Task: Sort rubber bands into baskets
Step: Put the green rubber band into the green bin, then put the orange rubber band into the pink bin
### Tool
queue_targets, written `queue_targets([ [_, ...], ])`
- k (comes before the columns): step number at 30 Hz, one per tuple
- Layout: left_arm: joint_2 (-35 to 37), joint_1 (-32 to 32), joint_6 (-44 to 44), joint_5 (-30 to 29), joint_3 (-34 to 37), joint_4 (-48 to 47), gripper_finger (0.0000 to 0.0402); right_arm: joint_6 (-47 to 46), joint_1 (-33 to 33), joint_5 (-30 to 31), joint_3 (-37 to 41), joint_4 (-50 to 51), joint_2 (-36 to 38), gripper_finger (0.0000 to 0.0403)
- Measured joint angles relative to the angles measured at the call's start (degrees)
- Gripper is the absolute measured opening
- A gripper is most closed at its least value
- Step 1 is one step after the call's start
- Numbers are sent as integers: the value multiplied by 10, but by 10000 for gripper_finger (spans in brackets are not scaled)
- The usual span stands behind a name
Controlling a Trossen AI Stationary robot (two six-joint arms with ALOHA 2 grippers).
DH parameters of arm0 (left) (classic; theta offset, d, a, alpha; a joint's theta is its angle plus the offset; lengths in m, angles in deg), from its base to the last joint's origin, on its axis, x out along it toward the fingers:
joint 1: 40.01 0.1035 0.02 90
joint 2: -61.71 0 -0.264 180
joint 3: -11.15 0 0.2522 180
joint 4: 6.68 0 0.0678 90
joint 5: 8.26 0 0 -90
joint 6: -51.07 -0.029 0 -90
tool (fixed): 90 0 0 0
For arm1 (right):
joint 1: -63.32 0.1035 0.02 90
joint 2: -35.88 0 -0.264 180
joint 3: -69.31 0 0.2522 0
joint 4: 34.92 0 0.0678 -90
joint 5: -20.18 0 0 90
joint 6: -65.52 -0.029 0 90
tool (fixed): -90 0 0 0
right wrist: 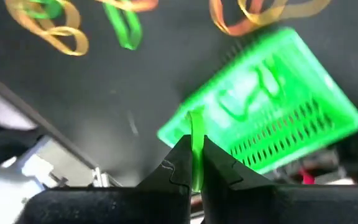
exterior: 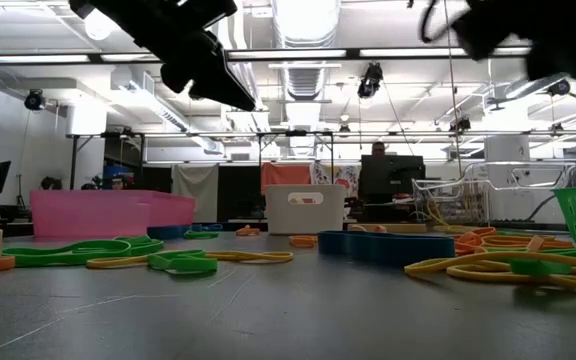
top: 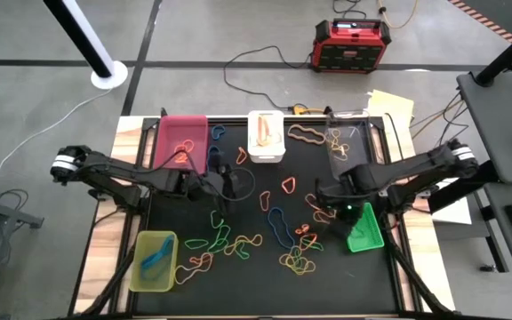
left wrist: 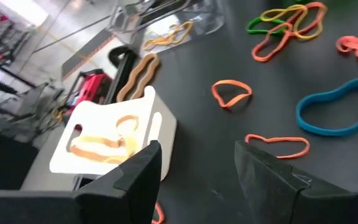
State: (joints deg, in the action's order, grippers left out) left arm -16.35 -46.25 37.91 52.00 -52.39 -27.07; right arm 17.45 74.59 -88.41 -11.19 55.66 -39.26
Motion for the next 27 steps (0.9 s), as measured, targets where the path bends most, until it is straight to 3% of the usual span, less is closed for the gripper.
queue_targets([
  [8,0,4,-15,7,0,-10,187,-160,28,21,118,-24,63,19],
  [15,0,11,-15,12,0,-18,187,-179,27,22,150,-25,76,78],
  [20,0,17,-14,80,0,-20,187,-164,27,42,142,-43,76,119],
  [25,-10,31,-23,212,5,-1,188,-108,27,140,109,-126,75,144],
  [27,-27,32,-30,228,11,31,188,-70,27,183,97,-156,75,149],
])
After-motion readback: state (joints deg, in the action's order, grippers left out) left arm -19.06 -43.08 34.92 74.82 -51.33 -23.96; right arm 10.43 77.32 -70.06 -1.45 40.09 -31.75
